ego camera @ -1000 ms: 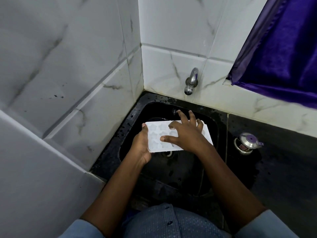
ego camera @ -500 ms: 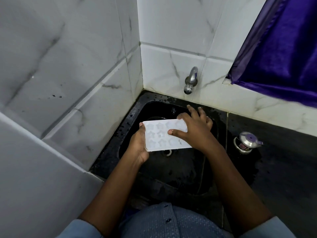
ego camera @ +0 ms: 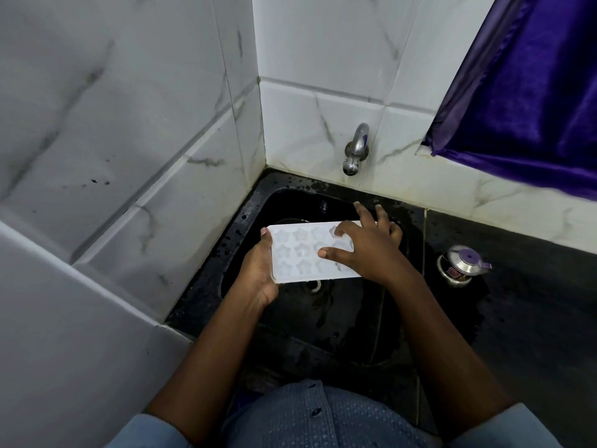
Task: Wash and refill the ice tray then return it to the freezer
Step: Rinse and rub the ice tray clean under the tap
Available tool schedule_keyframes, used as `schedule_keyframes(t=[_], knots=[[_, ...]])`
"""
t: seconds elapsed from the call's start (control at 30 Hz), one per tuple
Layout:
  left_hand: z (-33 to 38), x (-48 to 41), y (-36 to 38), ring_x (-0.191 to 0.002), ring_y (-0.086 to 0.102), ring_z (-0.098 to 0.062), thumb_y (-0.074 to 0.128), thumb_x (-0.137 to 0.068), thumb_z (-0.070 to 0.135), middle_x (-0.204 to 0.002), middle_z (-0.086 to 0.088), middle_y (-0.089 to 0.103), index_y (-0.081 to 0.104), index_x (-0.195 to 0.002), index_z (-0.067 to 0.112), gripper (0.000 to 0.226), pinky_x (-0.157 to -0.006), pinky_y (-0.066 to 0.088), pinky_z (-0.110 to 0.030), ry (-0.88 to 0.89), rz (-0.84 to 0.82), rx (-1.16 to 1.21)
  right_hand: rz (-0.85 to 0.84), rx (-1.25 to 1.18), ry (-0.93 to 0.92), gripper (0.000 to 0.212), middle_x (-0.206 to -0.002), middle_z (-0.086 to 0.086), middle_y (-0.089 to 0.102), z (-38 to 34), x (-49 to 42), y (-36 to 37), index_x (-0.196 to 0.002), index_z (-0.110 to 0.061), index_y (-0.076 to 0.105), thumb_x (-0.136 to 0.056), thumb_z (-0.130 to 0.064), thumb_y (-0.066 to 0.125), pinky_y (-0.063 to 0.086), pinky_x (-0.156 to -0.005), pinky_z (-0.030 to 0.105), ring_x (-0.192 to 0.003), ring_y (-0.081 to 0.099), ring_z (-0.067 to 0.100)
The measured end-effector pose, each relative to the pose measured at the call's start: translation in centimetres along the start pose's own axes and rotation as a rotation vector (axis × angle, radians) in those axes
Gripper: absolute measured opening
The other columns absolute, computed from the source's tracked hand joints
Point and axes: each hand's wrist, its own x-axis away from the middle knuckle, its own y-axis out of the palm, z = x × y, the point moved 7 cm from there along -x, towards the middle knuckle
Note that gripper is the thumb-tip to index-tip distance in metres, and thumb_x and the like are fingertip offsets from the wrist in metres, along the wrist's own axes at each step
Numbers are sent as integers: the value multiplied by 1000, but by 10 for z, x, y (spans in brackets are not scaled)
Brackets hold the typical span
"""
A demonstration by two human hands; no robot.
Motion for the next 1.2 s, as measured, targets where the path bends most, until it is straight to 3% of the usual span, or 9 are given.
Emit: schedule_keyframes(t=[0.13, 0.37, 0.5, 0.6, 0.87, 1.0, 1.1, 1.2], knots=[[-1, 0, 0, -91, 81, -31, 29, -111, 60, -108, -13, 81, 73, -117, 13, 64, -84, 61, -47, 0, -3, -1, -25, 3, -17, 64, -175, -2, 3, -1, 0, 3, -129, -42, 60, -82, -84, 57, 0, -123, 61, -159, -15, 31], [-3, 0, -1, -88, 81, -30, 29, -111, 59, -106, -14, 81, 72, -118, 13, 64, -75, 61, -44, -5, -1, 11, -10, 25, -27, 62, -175, -1, 6, -5, -1, 3, -124, -38, 62, -83, -84, 55, 0, -123, 61, -159, -12, 31], [-4, 0, -3, -101, 78, -37, 31, -109, 62, -119, -17, 78, 68, -133, 9, 69, -77, 62, -48, 2, -6, 24, 10, 34, -14, 59, -175, 0, 8, -5, -1, 1, -123, -38, 62, -84, -82, 55, 0, -122, 61, -159, -11, 32], [-4, 1, -3, -101, 79, -36, 31, -109, 63, -119, -17, 78, 68, -133, 10, 69, -78, 62, -48, 11, -7, 30, 3, 33, -26, 55, -175, -1, 9, -6, -2, 0, -118, -38, 64, -86, -81, 55, -1, -122, 60, -159, -12, 31], [-3, 0, -2, -98, 79, -35, 31, -109, 63, -119, -18, 78, 69, -128, 10, 69, -78, 62, -48, 22, -19, 29, 5, 45, -29, 52, -174, -4, 9, -6, -2, -3, -124, -40, 66, -90, -78, 52, -2, -123, 58, -159, -11, 30], [-3, -2, -7, -94, 80, -33, 31, -109, 63, -117, -16, 79, 71, -123, 12, 66, -78, 62, -48, 21, 6, 24, 86, 17, 2, 56, -174, -4, 13, 2, -3, -14, -137, -41, 57, -92, -75, 52, 2, -123, 57, -160, -4, 29], [-1, -1, -9, -93, 80, -32, 33, -109, 62, -115, -15, 80, 70, -125, 12, 65, -69, 63, -44, 23, 15, 23, 124, -5, 55, 52, -173, -3, 17, 18, -2, -21, -130, -39, 59, -92, -74, 53, 3, -122, 57, -159, -2, 29], [-1, -1, -12, -95, 80, -32, 35, -109, 61, -115, -14, 79, 69, -129, 10, 65, -71, 63, -45, 32, 17, 24, 108, -4, 80, 48, -173, -2, 17, 28, 0, -20, -124, -39, 60, -91, -74, 54, 3, -122, 57, -159, -2, 30]])
